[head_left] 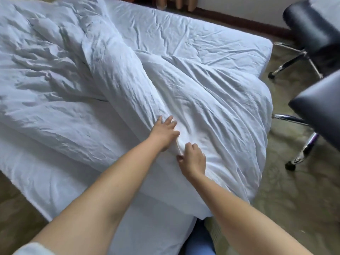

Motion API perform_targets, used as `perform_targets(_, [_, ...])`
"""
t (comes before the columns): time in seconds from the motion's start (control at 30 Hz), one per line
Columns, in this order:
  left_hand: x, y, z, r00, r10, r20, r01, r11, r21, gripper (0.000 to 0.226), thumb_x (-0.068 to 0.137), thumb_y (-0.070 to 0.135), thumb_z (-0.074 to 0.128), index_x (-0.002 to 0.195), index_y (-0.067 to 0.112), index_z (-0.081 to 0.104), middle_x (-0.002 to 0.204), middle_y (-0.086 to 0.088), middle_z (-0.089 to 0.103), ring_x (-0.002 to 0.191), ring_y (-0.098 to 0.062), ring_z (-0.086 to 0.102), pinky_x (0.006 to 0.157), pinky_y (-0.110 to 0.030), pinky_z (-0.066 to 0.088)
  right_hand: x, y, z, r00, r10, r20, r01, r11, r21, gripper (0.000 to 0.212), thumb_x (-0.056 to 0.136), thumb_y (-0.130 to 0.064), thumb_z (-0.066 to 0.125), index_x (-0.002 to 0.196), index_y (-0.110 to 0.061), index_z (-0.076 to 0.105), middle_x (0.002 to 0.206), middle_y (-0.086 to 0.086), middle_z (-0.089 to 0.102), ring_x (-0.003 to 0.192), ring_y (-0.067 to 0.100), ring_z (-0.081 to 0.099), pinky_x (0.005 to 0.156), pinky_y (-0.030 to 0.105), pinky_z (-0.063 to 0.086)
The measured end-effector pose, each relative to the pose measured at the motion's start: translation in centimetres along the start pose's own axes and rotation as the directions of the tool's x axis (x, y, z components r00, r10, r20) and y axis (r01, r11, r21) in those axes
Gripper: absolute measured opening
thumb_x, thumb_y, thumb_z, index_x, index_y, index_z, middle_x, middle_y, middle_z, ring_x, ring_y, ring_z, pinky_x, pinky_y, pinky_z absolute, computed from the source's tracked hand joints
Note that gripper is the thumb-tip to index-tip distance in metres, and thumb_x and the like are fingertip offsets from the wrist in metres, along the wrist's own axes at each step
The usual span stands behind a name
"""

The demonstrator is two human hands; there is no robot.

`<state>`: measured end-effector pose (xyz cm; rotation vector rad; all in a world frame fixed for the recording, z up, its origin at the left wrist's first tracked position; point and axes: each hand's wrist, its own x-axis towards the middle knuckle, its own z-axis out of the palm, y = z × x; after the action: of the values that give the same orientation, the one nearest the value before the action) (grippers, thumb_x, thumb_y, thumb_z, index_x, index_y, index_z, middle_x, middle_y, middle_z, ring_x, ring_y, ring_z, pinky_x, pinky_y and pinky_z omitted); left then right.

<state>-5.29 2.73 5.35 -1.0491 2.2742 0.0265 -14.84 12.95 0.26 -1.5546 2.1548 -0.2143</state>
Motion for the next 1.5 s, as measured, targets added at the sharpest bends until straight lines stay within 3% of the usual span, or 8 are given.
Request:
perform_targets(0.23, [-4.4, -2.4, 1.4, 0.98, 0.172, -0.099, -0.134, 0.942, 0.308, 0.033, 0.088, 0.001, 0.048, 0.112, 0.02, 0.06, 0.12, 0.0, 0.061, 0.116, -0.022, 0.052, 0.102, -0.037, 0.029, -5.6, -4.7, 2.1, 0.994, -0.073, 0.076, 0.07, 0.996, 0.049, 0.007, 0.088, -0.01, 0.044, 0.095, -0.011, 0.044, 0.103, 0.008, 0.054, 0.096, 0.031, 0.051, 0.064, 0.034, 0.032])
perform_targets(0.5, [-10.1, -6.4, 7.2, 0.974, 0.143, -0.176, -0.131, 0.988, 0.075, 0.027, 0.088, -0.001, 0.046, 0.109, 0.011, 0.058, 0.116, -0.008, 0.058, 0.109, -0.029, 0.056, 0.071, -0.034, 0.037, -10.6, -9.9, 4.0, 0.987, -0.098, 0.128, 0.108, 0.991, -0.073, 0.035, 0.09, -0.001, 0.036, 0.124, -0.01, 0.038, 0.115, 0.014, 0.06, 0.102, 0.035, 0.059, 0.066, 0.033, 0.033])
perform_targets(0.73, [-14.9, -7.7, 10.5, 0.969, 0.132, -0.208, -0.102, 0.983, 0.15, 0.043, 0.09, 0.009, 0.042, 0.131, 0.02, 0.04, 0.121, -0.001, 0.062, 0.113, -0.022, 0.058, 0.097, -0.034, 0.031, -15.0, -13.0, 5.4, 0.975, -0.136, 0.175, 0.163, 0.975, -0.149, 0.028, 0.087, -0.001, 0.039, 0.113, -0.013, 0.04, 0.109, 0.013, 0.061, 0.097, 0.036, 0.06, 0.066, 0.034, 0.035])
perform_targets(0.9, [-17.7, -8.6, 12.9, 0.961, 0.115, -0.253, -0.084, 0.988, 0.132, 0.055, 0.087, 0.005, 0.043, 0.134, 0.031, 0.045, 0.111, -0.004, 0.066, 0.109, -0.024, 0.057, 0.101, -0.03, 0.03, -15.9, -13.2, 6.7, 0.995, 0.055, 0.088, -0.051, 0.998, -0.043, 0.071, 0.089, -0.003, 0.043, 0.15, -0.023, 0.012, 0.113, 0.011, 0.061, 0.1, 0.034, 0.061, 0.072, 0.036, 0.043])
perform_targets(1.1, [-21.2, -7.9, 19.1, 0.991, 0.003, -0.137, 0.003, 0.999, 0.044, 0.052, 0.084, 0.008, 0.051, 0.133, 0.023, 0.044, 0.108, -0.008, 0.063, 0.105, -0.025, 0.057, 0.095, -0.03, 0.033, -17.1, -8.5, 7.9, 0.995, 0.041, 0.095, 0.005, 0.896, -0.443, 0.028, 0.086, -0.018, 0.053, 0.113, -0.015, 0.062, 0.128, 0.011, 0.044, 0.118, 0.03, 0.042, 0.091, 0.038, 0.037])
perform_targets(1.23, [-20.8, -6.7, 19.6, 0.989, 0.059, -0.137, -0.047, 0.995, 0.085, 0.043, 0.081, 0.01, 0.055, 0.122, 0.019, 0.047, 0.106, -0.005, 0.066, 0.11, -0.024, 0.054, 0.093, -0.032, 0.034, -19.3, -6.4, 9.7, 0.958, 0.083, 0.274, -0.013, 0.969, -0.246, 0.022, 0.091, -0.006, 0.044, 0.111, -0.009, 0.053, 0.116, 0.014, 0.055, 0.101, 0.032, 0.056, 0.072, 0.035, 0.041])
perform_targets(1.37, [-20.7, -5.7, 19.3, 0.929, 0.276, -0.248, -0.218, 0.947, 0.238, 0.044, 0.024, 0.006, 0.082, 0.064, 0.016, 0.067, 0.044, -0.002, 0.054, 0.049, -0.02, 0.057, 0.054, -0.02, 0.043, -20.4, -6.2, 9.1, 0.979, 0.098, 0.179, -0.061, 0.977, -0.202, 0.03, 0.087, 0.001, 0.04, 0.115, -0.009, 0.039, 0.099, 0.015, 0.064, 0.083, 0.035, 0.06, 0.061, 0.033, 0.034])
perform_targets(1.5, [-20.1, -6.1, 20.6, 0.902, 0.295, -0.314, -0.223, 0.943, 0.246, 0.049, 0.023, -0.002, 0.082, 0.067, 0.016, 0.071, 0.041, -0.001, 0.052, 0.035, -0.023, 0.051, 0.037, -0.02, 0.034, -22.4, -6.7, 10.0, 0.985, 0.091, 0.147, -0.045, 0.956, -0.289, 0.036, 0.085, 0.003, 0.04, 0.118, -0.009, 0.041, 0.102, 0.01, 0.065, 0.089, 0.034, 0.063, 0.063, 0.032, 0.035])
